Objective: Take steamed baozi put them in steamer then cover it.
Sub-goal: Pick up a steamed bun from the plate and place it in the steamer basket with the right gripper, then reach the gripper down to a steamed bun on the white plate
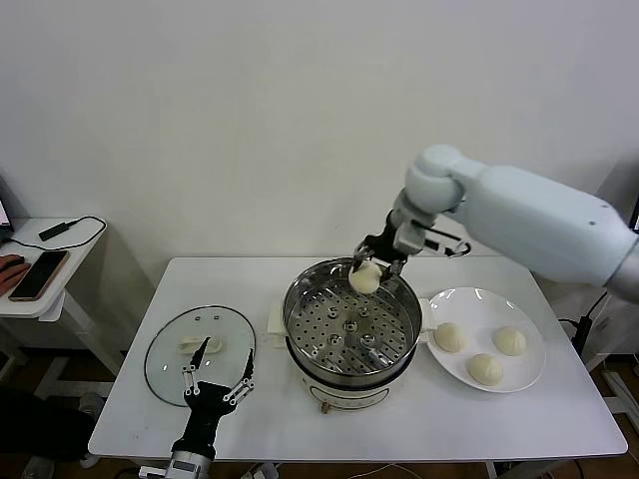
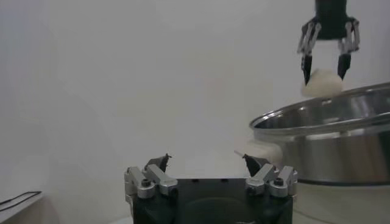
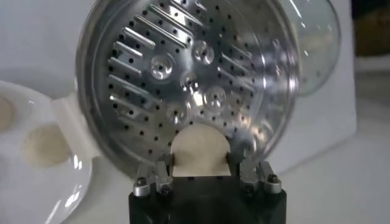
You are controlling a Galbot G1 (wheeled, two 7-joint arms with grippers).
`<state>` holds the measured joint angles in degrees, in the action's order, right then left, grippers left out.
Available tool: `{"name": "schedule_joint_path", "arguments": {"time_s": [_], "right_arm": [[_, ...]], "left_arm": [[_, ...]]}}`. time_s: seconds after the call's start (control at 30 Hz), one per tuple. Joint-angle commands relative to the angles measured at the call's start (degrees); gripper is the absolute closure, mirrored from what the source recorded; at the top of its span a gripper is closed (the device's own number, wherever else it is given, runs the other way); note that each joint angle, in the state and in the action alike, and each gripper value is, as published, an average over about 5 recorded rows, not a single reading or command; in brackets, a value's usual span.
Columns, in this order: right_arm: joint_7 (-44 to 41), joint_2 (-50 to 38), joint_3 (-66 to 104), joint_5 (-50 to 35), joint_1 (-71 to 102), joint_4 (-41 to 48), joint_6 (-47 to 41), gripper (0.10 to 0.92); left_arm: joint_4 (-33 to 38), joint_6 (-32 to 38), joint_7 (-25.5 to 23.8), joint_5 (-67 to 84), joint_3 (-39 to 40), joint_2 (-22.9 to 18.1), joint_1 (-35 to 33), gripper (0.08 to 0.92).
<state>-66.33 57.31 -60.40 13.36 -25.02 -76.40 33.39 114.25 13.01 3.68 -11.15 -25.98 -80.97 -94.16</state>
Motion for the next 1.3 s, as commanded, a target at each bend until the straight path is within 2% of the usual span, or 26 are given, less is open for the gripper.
{"name": "schedule_joint_path", "arguments": {"time_s": [0.03,0.4,0.6,0.7,0.87,1.1,1.2,1.3], "right_arm": [[0.2,4.9,-1.1,6.4,3.5,2.1,2.2,0.398],[1.1,6.9,2.3,11.6,8.0,7.0,2.7,0.387],[1.1,6.3,3.1,10.7,7.7,6.3,2.2,0.259],[-0.8,3.8,3.5,5.6,5.9,3.4,-0.1,0.213],[-5.2,-4.3,3.4,-8.6,0.8,-1.0,-8.9,0.203],[-6.0,-16.8,-6.3,-31.8,-10.7,2.8,-29.1,0.203],[-5.9,-20.1,-9.8,-36.4,-11.8,4.6,-33.8,0.203],[-5.5,-22.4,-12.2,-37.1,-10.1,5.9,-35.7,0.203]], "left_arm": [[0.0,0.0,0.0,0.0,0.0,0.0,0.0,0.177],[0.5,-0.3,0.1,0.0,0.0,-0.2,0.0,0.177],[0.6,-0.3,0.2,0.1,-0.3,-0.2,0.0,0.177],[0.6,-0.4,0.2,0.2,-0.3,-0.2,0.0,0.177],[0.4,-0.5,0.2,0.1,0.0,-0.2,0.2,0.177],[0.5,-0.6,0.1,-0.2,0.8,0.0,0.5,0.177],[0.4,-0.5,0.0,-0.2,1.1,0.2,0.6,0.177],[0.4,-0.5,0.0,-0.2,1.5,0.3,0.6,0.177]]}}
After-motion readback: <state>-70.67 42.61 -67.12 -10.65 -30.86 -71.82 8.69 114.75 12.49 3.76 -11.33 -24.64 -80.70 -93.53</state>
